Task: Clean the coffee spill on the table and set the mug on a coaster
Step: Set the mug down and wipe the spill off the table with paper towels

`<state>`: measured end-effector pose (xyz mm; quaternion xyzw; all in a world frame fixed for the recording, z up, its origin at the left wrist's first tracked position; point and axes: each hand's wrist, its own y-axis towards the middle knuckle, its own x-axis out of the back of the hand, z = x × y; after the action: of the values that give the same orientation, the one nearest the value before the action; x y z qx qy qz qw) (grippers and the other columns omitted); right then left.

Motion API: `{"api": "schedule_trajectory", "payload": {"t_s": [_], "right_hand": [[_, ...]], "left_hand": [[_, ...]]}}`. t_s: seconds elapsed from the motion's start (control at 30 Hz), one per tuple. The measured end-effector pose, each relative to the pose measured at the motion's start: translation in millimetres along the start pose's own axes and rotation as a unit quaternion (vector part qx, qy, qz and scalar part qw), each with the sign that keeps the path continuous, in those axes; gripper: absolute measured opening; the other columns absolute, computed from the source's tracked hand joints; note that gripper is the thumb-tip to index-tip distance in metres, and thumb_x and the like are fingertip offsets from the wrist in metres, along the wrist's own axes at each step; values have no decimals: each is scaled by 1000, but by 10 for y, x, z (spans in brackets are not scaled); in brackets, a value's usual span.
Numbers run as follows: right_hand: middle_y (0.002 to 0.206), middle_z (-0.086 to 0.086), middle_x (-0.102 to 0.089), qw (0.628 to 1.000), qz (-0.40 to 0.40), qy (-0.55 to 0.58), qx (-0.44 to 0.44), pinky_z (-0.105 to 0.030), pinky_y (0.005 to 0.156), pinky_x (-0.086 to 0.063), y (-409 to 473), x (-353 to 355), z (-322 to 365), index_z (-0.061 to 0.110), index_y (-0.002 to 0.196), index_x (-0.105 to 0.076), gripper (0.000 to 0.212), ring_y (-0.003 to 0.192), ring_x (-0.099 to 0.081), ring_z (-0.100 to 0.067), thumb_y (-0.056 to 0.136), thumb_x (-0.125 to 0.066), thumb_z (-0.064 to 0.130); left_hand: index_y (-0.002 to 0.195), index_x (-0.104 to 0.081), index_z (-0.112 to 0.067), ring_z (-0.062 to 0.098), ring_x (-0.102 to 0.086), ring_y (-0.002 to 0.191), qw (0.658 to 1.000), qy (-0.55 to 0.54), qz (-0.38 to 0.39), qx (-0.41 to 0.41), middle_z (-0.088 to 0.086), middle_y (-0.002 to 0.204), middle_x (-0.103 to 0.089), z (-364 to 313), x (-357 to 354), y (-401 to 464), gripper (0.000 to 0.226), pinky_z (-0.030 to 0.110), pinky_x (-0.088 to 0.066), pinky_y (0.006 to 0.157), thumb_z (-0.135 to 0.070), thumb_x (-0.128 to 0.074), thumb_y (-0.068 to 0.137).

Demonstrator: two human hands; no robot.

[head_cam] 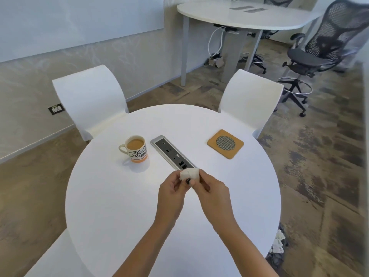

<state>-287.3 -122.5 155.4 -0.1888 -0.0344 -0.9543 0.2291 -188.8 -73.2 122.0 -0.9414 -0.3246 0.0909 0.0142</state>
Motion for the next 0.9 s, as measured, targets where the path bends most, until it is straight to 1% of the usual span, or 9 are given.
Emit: {"api": "schedule_trajectory", "payload": {"t_s": [0.1, 0.17, 0.23, 0.33, 0.43, 0.5, 0.57, 0.67, 0.9], "right_hand": [[87, -9, -70, 997, -23, 67, -40, -43, 79, -54, 11, 22, -62, 22, 95, -66, 9, 87, -63, -30, 85, -65, 22], [90, -11, -69, 989, -53, 122, -62, -47, 80, -53, 8, 49, -86, 28, 94, -68, 14, 90, -62, -33, 83, -69, 20], [84, -8, -70, 984, -71, 150, -58, -43, 77, -53, 10, 104, -117, 27, 92, -69, 14, 86, -63, -31, 83, -68, 17], [89, -1, -73, 975, -98, 184, -78, -42, 84, -54, 13, 265, -204, 19, 97, -69, 17, 88, -67, -21, 82, -68, 11], [89, -1, -74, 970, -108, 199, -82, -36, 85, -55, 1, 509, -291, 16, 95, -71, 18, 89, -68, -18, 82, -68, 5], [89, 0, -75, 969, -118, 201, -77, -32, 84, -55, -7, 695, -357, 16, 93, -73, 20, 88, -69, -16, 80, -69, 2], [87, 3, -76, 972, -126, 182, -77, -30, 82, -54, -9, 886, -453, 18, 92, -74, 19, 87, -70, -14, 79, -70, 4], [82, 6, -75, 983, -114, 127, -67, -26, 77, -54, -13, 1204, -622, 20, 90, -75, 18, 82, -69, -10, 76, -74, 8], [79, 10, -73, 994, -80, -6, -73, -16, 64, -49, -143, 2157, -1232, 21, 87, -76, 22, 70, -66, -4, 66, -83, 22]], "left_hand": [[105, -67, -17, 16, -68, 99, 997, 58, 42, -22, -1, 100, -73, -3, -49, 30, 30, 28, -55, 84, 2, -47, 93], [104, -67, -19, 13, -66, 97, 993, 100, 58, -41, -3, 100, -71, -8, -139, 44, 30, 26, -55, 83, 0, -44, 94], [102, -66, -18, 4, -62, 96, 987, 142, 51, -65, -5, 103, -66, -11, -246, 72, 25, 20, -52, 79, -3, -48, 94], [98, -67, -23, -1, -58, 97, 984, 153, 71, -50, -4, 110, -59, -19, -376, 142, 22, 11, -47, 76, -4, -59, 89], [103, -70, -28, 12, -66, 97, 982, 117, 145, 14, -4, 104, -70, -25, -519, 129, 27, 22, -54, 81, -6, -59, 90], [113, -69, -27, 13, -67, 101, 979, 76, 183, 53, -4, 109, -71, -23, -662, 87, 31, 26, -56, 82, -6, -56, 93], [119, -66, -27, 11, -67, 103, 973, 56, 211, 77, -6, 114, -70, -1, -831, 50, 29, 27, -55, 84, -14, -55, 96], [114, -69, -21, 11, -68, 102, 968, 57, 225, 92, -3, 110, -72, 59, -1108, 5, 26, 27, -55, 86, -28, -53, 95], [92, -71, -9, 19, -71, 81, 948, 169, 242, 119, 9, 90, -72, 442, -2027, -192, 22, 27, -58, 76, -14, -50, 97]]}}
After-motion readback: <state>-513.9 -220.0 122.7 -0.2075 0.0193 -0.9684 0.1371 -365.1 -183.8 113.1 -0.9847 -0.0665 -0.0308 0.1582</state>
